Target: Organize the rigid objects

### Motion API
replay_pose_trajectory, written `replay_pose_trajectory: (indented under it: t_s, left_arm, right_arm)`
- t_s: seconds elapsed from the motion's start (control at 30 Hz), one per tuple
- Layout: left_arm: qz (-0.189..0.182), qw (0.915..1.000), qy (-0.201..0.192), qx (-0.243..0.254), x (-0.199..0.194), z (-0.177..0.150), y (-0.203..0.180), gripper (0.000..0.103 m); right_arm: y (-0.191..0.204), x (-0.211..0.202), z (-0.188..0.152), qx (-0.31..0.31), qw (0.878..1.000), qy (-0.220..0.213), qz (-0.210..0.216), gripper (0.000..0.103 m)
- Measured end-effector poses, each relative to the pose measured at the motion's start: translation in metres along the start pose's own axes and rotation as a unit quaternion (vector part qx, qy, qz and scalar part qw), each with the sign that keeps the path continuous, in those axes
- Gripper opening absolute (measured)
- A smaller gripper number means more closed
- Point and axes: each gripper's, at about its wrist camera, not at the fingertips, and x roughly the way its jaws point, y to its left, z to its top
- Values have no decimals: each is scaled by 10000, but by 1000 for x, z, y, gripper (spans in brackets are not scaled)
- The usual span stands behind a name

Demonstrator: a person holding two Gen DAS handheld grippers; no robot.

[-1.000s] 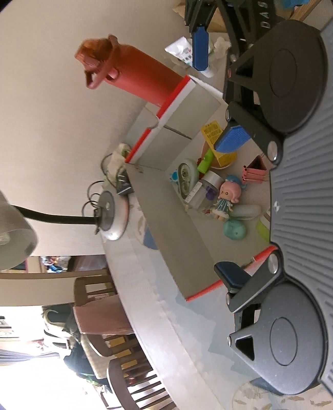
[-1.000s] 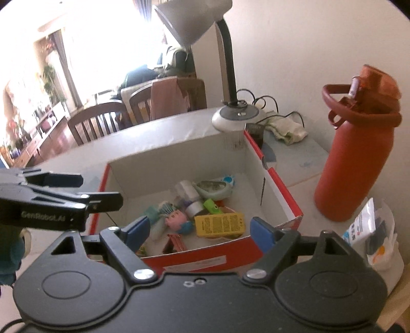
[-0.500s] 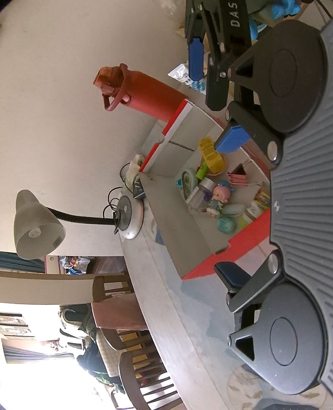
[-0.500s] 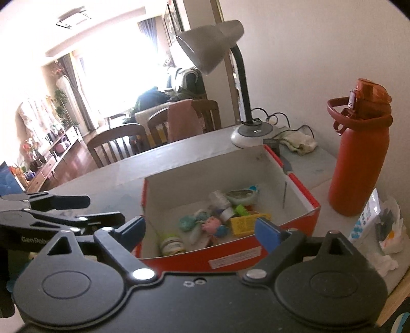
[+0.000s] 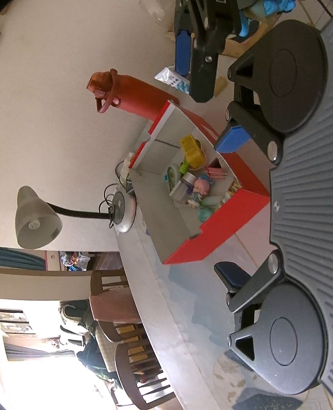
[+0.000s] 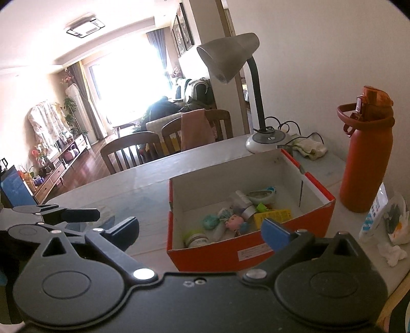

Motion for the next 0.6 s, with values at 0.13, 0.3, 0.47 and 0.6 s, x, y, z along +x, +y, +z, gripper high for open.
replay_pose_trajectory:
  t_s: [0.13,0.3,0.47,0.6]
  left_arm:
    - [-11,10000,-17,23,-4,-4,2,92]
    - [-126,9999,-29,62,-7,-8,3,92]
    - [-140,9998,-60,97,-10,-10,5,92]
    - [-98,9999,-71,77,-12,-10,9,92]
  right_arm:
    - [4,-1,-2,37,10000,14,-33,102]
    - [8,-1,-5,81,9999,51,-76,102]
    - [10,1,-7,132,9998,79,-82,102]
    - [13,3,-7,139,9998,96,-92,102]
